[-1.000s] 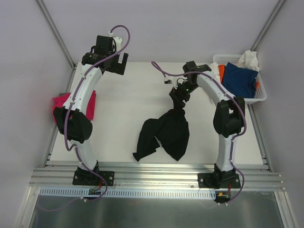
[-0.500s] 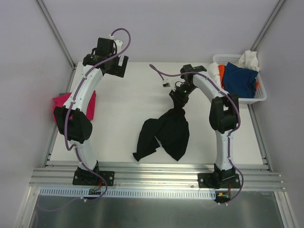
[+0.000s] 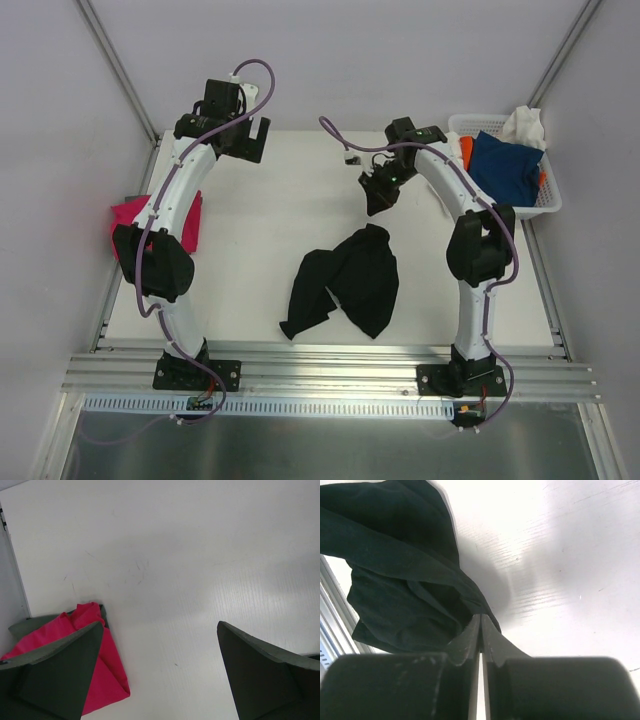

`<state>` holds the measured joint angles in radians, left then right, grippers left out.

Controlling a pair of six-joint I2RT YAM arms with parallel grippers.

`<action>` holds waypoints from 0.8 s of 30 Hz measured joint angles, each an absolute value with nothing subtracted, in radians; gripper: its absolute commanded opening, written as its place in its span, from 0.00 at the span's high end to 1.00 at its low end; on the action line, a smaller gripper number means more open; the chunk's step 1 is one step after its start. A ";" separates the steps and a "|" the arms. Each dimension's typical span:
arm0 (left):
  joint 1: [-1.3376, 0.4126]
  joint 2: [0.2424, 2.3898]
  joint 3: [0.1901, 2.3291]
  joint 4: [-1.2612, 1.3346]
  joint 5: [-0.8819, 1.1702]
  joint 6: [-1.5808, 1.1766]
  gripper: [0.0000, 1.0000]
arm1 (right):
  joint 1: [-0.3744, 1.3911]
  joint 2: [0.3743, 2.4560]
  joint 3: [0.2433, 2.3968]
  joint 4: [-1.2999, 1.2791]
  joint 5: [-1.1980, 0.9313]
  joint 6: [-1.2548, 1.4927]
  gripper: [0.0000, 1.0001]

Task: Fold and stack the t-shirts
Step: Flatten the tshirt out

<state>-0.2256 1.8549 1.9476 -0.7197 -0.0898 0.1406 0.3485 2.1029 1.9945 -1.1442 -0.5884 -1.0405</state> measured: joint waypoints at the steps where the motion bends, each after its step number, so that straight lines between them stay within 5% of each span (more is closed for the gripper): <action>1: -0.226 1.855 1.948 -0.720 -0.089 0.141 0.01 | 0.348 2.097 1.995 -1.143 -0.588 -1.036 0.84; 3: -0.226 1.855 1.948 -0.720 -0.089 0.140 0.01 | 0.348 2.092 1.995 -1.144 -0.589 -1.024 0.64; 5: -0.226 1.855 1.948 -0.720 -0.089 0.140 0.01 | 0.347 2.092 1.995 -1.144 -0.588 -1.022 0.56; 24: -0.226 1.797 1.882 -0.720 -0.090 0.141 0.01 | 0.344 2.179 1.987 -1.184 -0.591 -1.024 0.65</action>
<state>-0.2256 1.7973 1.8816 -0.7204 -0.0902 0.1406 0.3439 2.1788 1.9869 -1.1835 -0.5915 -1.0245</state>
